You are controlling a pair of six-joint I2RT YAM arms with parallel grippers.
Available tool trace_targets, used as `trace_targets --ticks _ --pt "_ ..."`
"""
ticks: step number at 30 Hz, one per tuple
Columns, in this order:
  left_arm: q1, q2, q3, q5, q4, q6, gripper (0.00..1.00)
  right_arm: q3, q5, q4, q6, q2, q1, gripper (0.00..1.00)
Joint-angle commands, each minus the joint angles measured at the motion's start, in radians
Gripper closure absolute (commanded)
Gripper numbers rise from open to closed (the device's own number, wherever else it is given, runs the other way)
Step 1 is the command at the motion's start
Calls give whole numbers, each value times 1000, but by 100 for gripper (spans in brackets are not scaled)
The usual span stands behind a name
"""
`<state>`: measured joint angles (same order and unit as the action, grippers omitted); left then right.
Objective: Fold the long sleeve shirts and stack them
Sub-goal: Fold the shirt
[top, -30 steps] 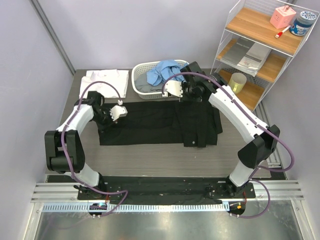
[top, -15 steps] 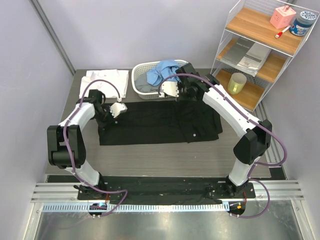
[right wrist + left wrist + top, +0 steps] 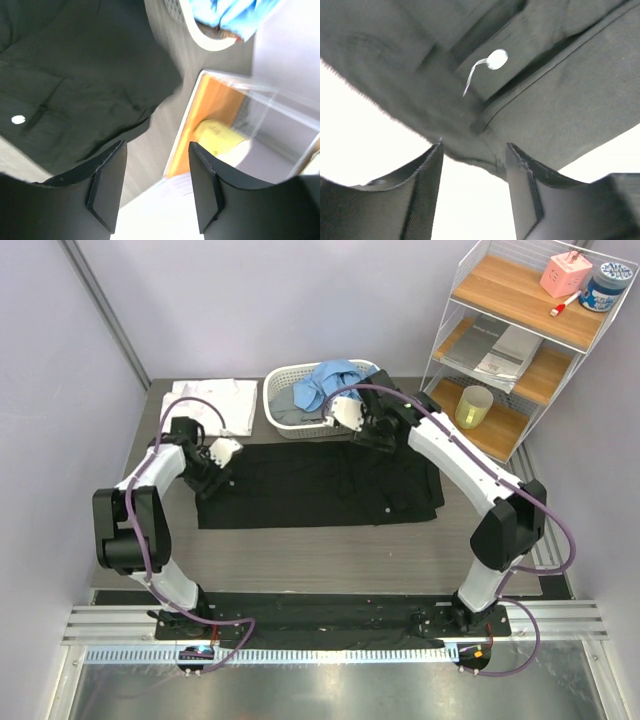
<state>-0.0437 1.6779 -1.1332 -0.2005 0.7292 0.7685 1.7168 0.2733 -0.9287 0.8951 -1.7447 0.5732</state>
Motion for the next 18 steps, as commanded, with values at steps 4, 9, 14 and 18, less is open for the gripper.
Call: trace_targets --ticks 4,9,14,18 --pt "-24 -200 41 -83 38 -130 41 -163 -213 -111 -206 212 -186 39" --pt "-1 -188 72 -135 66 -127 41 -305 -390 -125 -297 212 -286 45" --pt "15 -72 59 -93 35 -166 45 -397 -408 5 -375 116 -318 57" --pt "22 23 38 -33 27 -160 46 -413 -404 76 -410 10 -346 59"
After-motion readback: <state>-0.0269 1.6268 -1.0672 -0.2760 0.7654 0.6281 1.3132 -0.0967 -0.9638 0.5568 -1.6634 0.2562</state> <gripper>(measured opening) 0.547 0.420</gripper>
